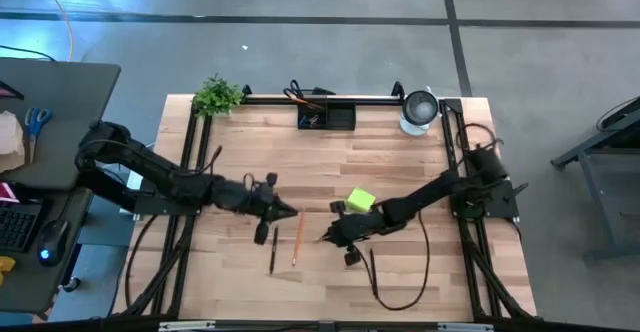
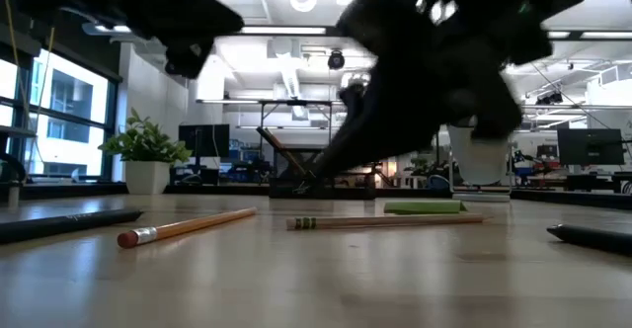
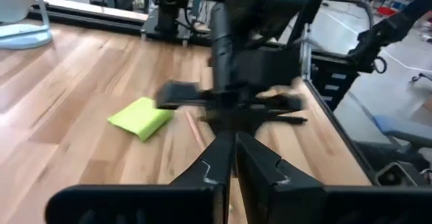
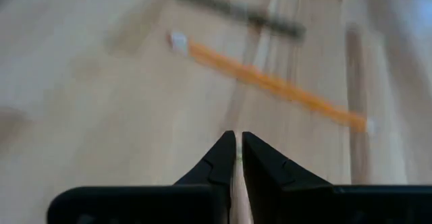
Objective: Pick and place office supplies into organizer
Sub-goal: Put the pink pencil into the black desk organizer
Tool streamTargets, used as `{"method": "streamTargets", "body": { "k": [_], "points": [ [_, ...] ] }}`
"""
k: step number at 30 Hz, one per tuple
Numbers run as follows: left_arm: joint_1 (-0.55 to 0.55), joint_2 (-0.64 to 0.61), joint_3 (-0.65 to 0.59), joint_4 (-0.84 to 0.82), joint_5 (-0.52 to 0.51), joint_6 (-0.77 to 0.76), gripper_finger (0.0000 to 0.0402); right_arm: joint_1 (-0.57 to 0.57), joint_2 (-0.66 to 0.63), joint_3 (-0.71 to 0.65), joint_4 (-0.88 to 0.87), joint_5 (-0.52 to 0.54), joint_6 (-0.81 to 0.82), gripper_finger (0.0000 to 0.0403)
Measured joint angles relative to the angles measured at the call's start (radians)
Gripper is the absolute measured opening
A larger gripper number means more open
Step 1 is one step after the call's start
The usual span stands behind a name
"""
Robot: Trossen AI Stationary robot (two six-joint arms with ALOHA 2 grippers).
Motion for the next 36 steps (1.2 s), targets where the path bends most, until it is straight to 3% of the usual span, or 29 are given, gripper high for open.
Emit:
{"method": "streamTargets", "body": {
  "k": [5, 11, 18, 23, 28, 32, 36],
  "points": [
    [-0.112, 0.004, -0.018, 0.007, -0.159, 0.007, 0.0006, -0.028, 0.114, 0.054, 0.021, -0.051, 0.01, 0.0019],
    [-0.141, 0.005, -0.018, 0.026, -0.283, -0.008, 0.0013, -0.057, 0.144, 0.048, 0.1, -0.131, 0.038, 0.0019],
    [-0.139, 0.072, -0.017, 0.141, -0.295, 0.004, 0.0028, -0.05, 0.124, 0.045, 0.085, -0.148, 0.034, 0.0012],
    [-0.139, 0.086, -0.017, 0.139, -0.289, -0.032, 0.003, -0.05, 0.001, 0.045, 0.039, -0.145, 0.012, 0.0004],
    [-0.139, 0.086, -0.017, 0.114, -0.215, -0.071, 0.0029, -0.051, -0.104, 0.046, -0.082, -0.133, -0.018, 0.0001],
    [-0.144, 0.087, -0.017, 0.111, -0.214, -0.051, 0.0029, -0.064, -0.103, 0.044, -0.133, -0.101, -0.003, 0.0002],
    [-0.145, 0.1, -0.017, 0.121, -0.234, -0.035, 0.0029, -0.063, -0.063, 0.034, -0.031, -0.105, 0.012, 0.0001]
  ]
}}
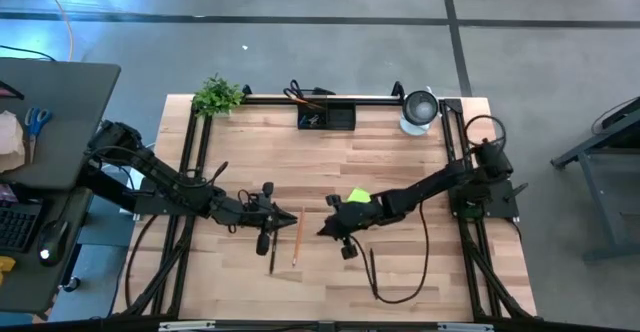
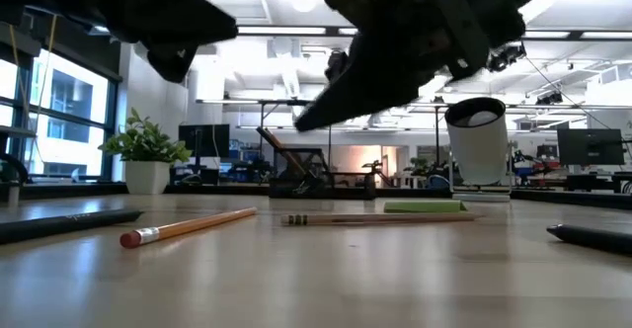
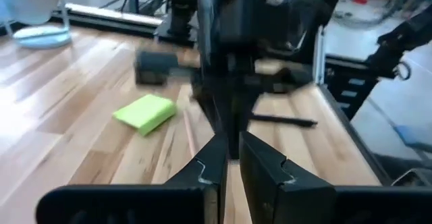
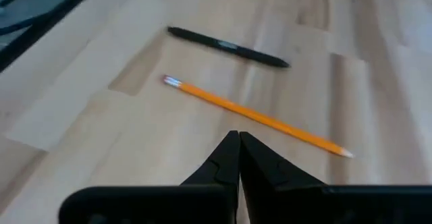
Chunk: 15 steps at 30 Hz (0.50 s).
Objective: Pick and place office supplies into organizer
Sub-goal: Put the pink pencil into the black desk organizer
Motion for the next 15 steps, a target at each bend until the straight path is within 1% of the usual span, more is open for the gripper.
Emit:
{"method": "streamTargets", "body": {
  "k": [2, 4, 6, 7, 11, 13, 15],
  "points": [
    [0.001, -0.001, 0.0, 0.007, 0.022, 0.01, 0.0029, 0.002, 0.021, -0.003, 0.0, -0.024, -0.001, 0.0003],
    [0.004, -0.005, 0.0, 0.005, 0.027, 0.015, 0.0028, -0.005, 0.025, -0.001, -0.002, -0.052, -0.045, 0.0005],
    [0.006, -0.023, 0.0, 0.014, 0.03, 0.015, 0.0028, -0.008, 0.023, 0.012, 0.011, -0.059, -0.077, 0.0008],
    [0.008, -0.034, 0.001, 0.024, 0.026, 0.03, 0.0028, -0.009, 0.019, 0.017, 0.015, -0.054, -0.078, 0.0009],
    [0.02, -0.11, 0.039, 0.053, -0.057, 0.206, 0.0028, -0.004, 0.016, 0.035, 0.016, -0.008, -0.024, 0.0005],
    [0.02, -0.146, 0.062, 0.053, -0.062, 0.273, 0.0028, -0.004, 0.016, 0.034, -0.022, 0.003, 0.003, 0.0002],
    [0.019, -0.172, 0.083, 0.048, -0.056, 0.308, 0.0028, -0.005, 0.016, 0.032, -0.049, 0.054, 0.011, 0.0002]
  ]
}}
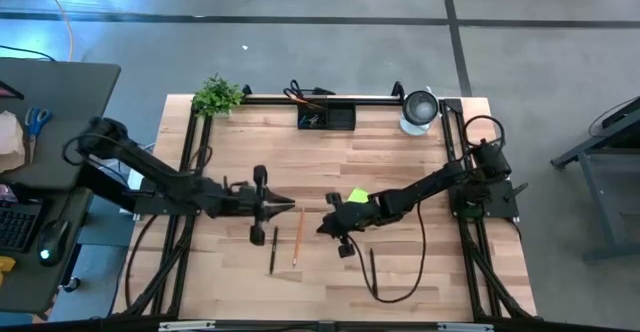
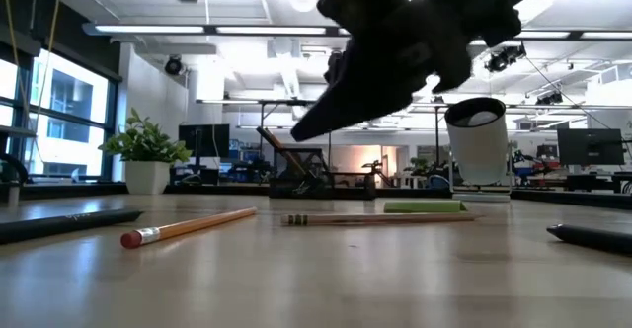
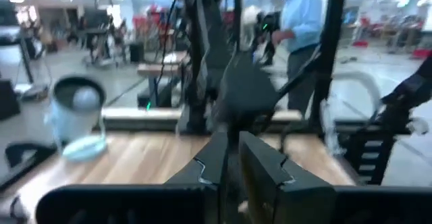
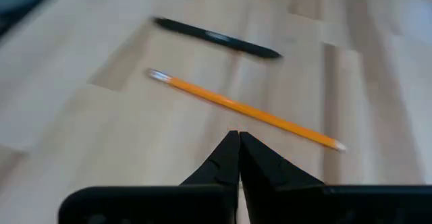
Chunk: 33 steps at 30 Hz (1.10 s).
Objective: Pick and place office supplies into organizer
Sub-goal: Put the pink pencil into the black desk organizer
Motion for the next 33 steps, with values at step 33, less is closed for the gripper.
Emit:
{"method": "streamTargets", "body": {
  "k": [33],
  "points": [
    [0.013, 0.214, 0.05, 0.051, 0.152, -0.034, 0.0028, -0.028, 0.012, -0.406, 0.454, 0.029, 0.013, 0.0062]
  ]
}}
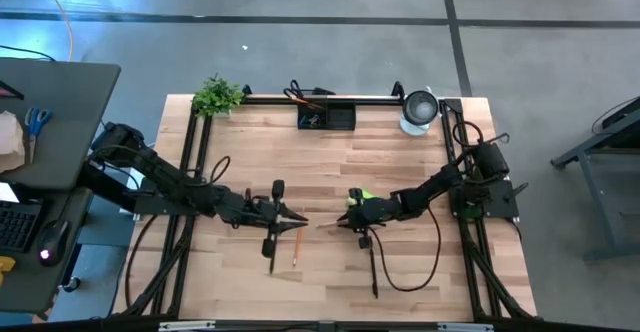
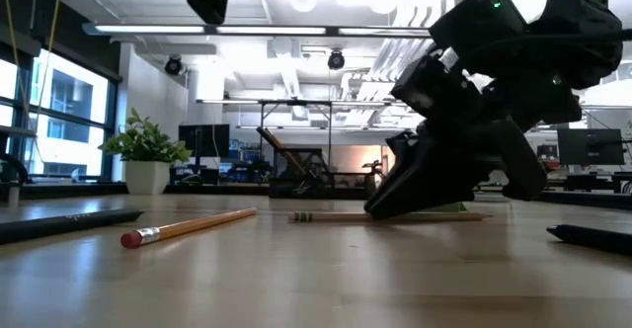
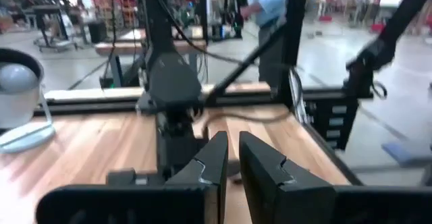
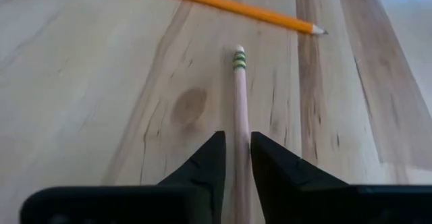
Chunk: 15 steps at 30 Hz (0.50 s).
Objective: Pick and place office supplies into organizer
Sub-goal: Put the pink pencil into the black desk organizer
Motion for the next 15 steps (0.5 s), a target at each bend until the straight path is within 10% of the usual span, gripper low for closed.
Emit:
{"method": "streamTargets", "body": {
  "k": [15],
  "points": [
    [0.007, -0.007, 0.0, -0.012, -0.025, 0.024, 0.0028, 0.0, 0.071, -0.001, 0.063, 0.012, 0.025, 0.0009]
  ]
}}
